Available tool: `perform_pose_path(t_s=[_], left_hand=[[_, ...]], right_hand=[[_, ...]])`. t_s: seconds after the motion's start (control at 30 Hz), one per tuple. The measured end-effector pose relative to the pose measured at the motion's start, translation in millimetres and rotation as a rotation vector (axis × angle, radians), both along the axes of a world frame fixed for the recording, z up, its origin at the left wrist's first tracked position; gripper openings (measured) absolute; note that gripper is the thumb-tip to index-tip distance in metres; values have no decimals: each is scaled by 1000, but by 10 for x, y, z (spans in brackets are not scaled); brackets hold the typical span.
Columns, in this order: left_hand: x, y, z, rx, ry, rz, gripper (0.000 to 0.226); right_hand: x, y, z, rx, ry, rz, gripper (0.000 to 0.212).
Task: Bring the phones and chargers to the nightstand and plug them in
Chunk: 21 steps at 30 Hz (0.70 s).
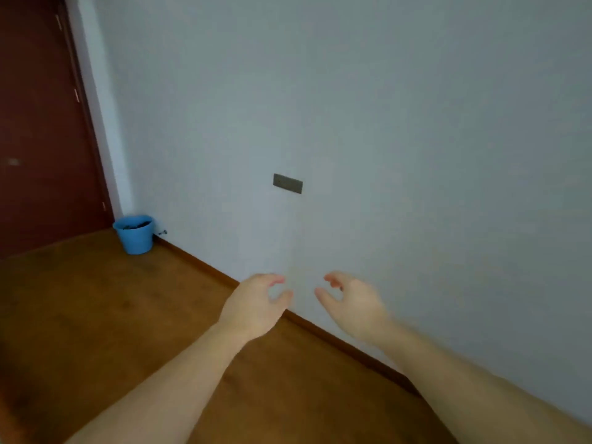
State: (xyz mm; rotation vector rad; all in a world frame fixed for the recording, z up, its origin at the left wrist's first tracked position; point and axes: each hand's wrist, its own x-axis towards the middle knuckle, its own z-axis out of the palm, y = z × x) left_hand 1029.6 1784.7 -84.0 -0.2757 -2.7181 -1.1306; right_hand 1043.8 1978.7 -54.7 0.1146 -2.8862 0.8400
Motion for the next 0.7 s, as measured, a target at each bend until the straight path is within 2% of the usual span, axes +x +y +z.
perform_pose_path(t_s=[0.1,0.7], left_hand=[[-566,-159,10,-8,-28,82,44],[-3030,-1498,314,-136,-106,757,41]], right_hand=[[-706,-141,41,40,5,85,53],[-4524,-1785,172,-68,23,681,54]])
